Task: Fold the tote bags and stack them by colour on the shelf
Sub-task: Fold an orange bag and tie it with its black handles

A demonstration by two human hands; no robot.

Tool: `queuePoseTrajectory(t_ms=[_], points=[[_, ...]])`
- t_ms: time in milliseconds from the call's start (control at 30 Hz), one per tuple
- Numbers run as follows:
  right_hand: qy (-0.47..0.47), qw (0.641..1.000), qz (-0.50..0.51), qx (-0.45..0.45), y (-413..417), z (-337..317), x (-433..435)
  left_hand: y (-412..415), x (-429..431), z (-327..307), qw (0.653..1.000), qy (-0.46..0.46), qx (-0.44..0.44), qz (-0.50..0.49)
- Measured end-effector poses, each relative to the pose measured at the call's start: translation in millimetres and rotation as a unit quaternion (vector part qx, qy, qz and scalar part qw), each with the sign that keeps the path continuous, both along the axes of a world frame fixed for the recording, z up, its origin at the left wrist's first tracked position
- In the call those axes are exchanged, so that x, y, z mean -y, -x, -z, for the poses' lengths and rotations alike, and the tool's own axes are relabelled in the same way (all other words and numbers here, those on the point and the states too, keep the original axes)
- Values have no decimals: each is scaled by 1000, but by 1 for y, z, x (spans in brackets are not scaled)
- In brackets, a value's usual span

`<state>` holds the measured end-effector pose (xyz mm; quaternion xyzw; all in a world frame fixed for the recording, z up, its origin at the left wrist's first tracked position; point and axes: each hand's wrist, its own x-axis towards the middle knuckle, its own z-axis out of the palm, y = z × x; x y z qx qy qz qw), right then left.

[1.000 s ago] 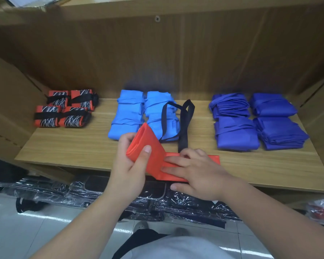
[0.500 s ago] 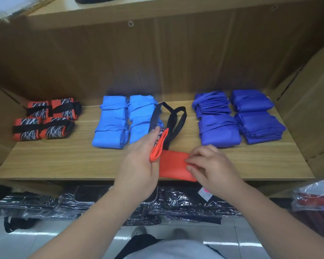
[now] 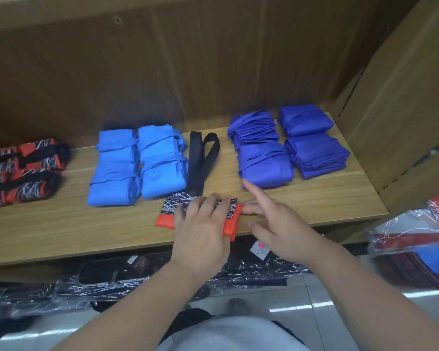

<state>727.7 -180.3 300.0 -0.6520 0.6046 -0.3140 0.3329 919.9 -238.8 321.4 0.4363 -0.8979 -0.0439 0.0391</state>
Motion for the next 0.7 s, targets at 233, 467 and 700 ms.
queuePoseTrajectory(t_ms=[233,467,700], points=[[112,992,-28,-60,1,13,5,-7,2,7,999,-15,3,36],[90,995,0,-37,-2,12,5,-20,10,12,995,-27,-38,89],[105,992,61,-33,-13,7,18,-23,8,23,992,-15,-71,104]])
